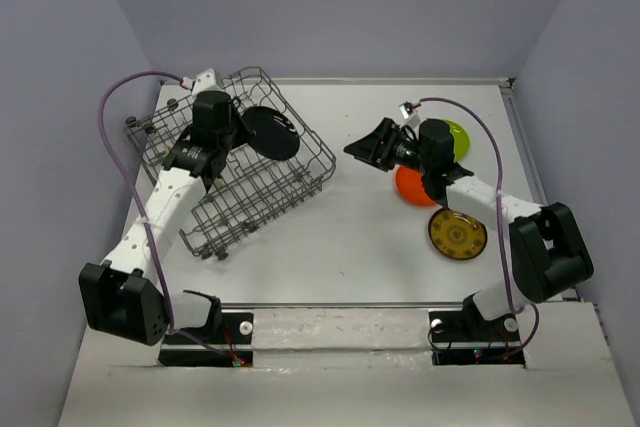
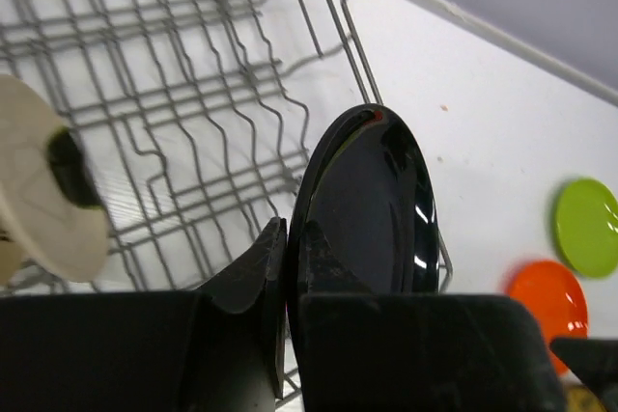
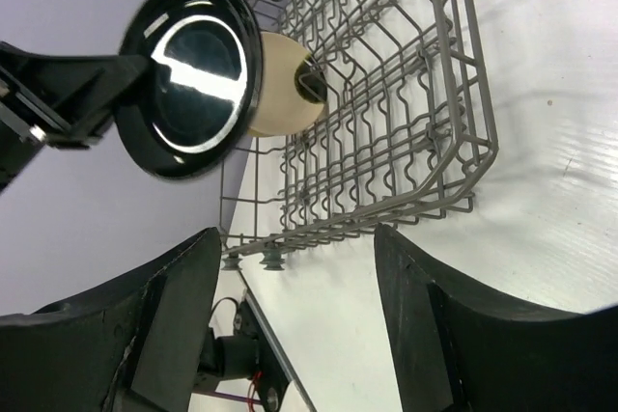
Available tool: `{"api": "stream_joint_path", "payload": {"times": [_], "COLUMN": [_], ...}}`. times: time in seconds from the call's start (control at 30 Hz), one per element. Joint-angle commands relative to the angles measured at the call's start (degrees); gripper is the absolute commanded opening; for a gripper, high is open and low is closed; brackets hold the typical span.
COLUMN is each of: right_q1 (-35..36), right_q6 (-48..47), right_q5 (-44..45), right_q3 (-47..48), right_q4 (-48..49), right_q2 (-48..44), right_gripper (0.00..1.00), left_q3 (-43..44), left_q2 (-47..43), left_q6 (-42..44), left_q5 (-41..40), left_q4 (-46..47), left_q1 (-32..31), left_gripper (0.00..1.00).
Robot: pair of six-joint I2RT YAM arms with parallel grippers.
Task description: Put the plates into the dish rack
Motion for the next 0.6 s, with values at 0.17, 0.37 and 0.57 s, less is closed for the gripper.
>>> {"api": "stream_joint_path", "payload": {"times": [0.17, 0.37, 0.57], "right_q1": [0.44, 0.44, 0.44], "right_q6": [-3.49, -6.03, -6.92], "right_q5": [-1.23, -1.67, -1.85], "right_q3": [-5.17, -6.93, -7.72], "right_q4": [-0.56, -2.4, -2.93], "right_q2": [-6.31, -9.04, -9.49], "right_gripper": [0.71, 0.71, 0.71], "left_q3": [12.4, 13.36, 16.35], "left_q2": [3.07, 10.02, 14.85], "left_q6": [4.29, 3.15, 4.11], "left_q5": [-33.91, -45.68, -49.66], "left_q4": [-15.84, -18.57, -19.89], "left_q1": [-0.71, -3.96, -5.11], "left_gripper": [0.05, 0.05, 0.05]}}
